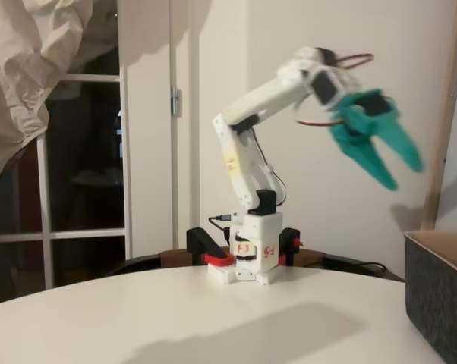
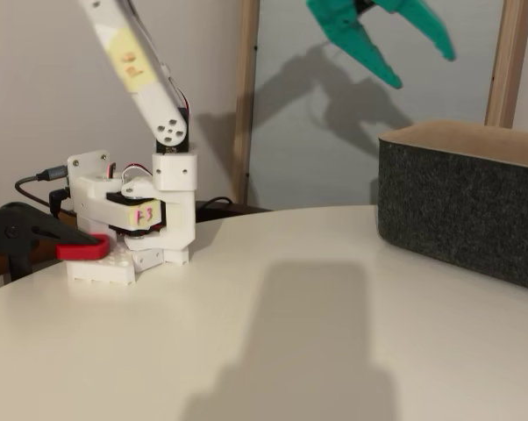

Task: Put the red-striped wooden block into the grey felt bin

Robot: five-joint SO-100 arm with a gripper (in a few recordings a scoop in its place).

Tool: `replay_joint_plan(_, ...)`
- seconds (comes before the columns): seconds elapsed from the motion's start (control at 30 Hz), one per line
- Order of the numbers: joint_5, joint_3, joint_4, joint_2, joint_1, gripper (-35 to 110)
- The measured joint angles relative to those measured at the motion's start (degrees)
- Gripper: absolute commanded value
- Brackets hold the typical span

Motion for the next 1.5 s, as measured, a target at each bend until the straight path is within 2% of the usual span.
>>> replay_joint_plan(0.27,8.61,6.50,0.53,5.36,22.41,16)
replay_joint_plan(0.4,10.90,11.34,-0.70,5.98,32.43,13)
replay_joint_plan(0.6,15.38,22.06,-13.27,7.21,46.05,9)
replay_joint_plan(0.73,17.05,30.85,-24.79,11.69,50.62,7)
replay_joint_plan(0.83,18.11,36.91,-29.44,18.54,53.26,3)
replay_joint_plan(1.2,19.16,62.31,-30.67,47.46,61.08,0)
replay_joint_plan(1.5,20.04,78.13,-30.85,58.36,67.94,0)
